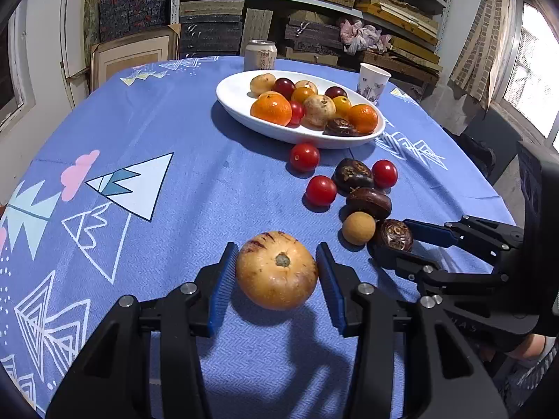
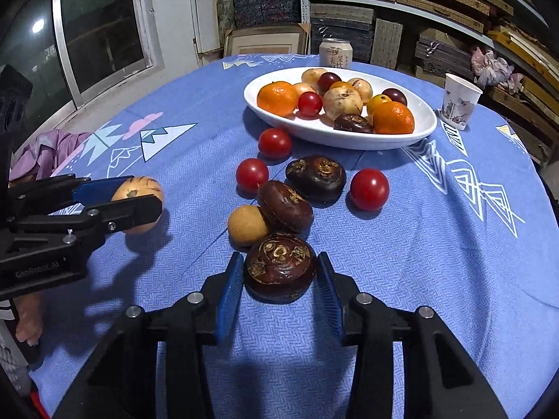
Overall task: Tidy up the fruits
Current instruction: 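Grasp a dark brown fruit with the right tool while the left tool grasps a large pale pear, then place the dark brown fruit on the plate with the right tool while the left tool places the pear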
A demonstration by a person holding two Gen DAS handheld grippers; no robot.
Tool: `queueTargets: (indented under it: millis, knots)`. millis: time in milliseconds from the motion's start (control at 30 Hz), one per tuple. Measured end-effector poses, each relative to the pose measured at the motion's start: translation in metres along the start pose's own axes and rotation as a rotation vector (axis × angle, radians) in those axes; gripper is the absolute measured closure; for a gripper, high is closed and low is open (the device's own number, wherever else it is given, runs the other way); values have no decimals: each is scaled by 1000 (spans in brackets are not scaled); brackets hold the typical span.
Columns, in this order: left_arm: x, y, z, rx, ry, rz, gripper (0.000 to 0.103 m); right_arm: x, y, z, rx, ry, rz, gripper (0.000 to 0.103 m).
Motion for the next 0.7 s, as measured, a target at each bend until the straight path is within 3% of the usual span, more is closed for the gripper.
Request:
queueTargets:
  millis: [333, 533, 700]
  knots:
    - [2, 1, 20, 28, 7, 14, 58, 27, -31, 20, 109, 119, 37, 59]
    - [-5, 12, 77, 43, -4, 49, 58, 54, -49, 60, 152, 134, 24, 59]
    - [-13, 29, 132, 72, -49, 67, 58, 92, -39, 102, 163, 173, -17, 59]
Point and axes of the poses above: each gripper's, at about its wrist camera, not at the fingertips, and y roughly the way its jaws point, x to its right, z to its top, the point moved 10 cm from there along y, roughly the way its jaws point, and after that the axes turned 5 degrees about -y, right-handed, at the moved point
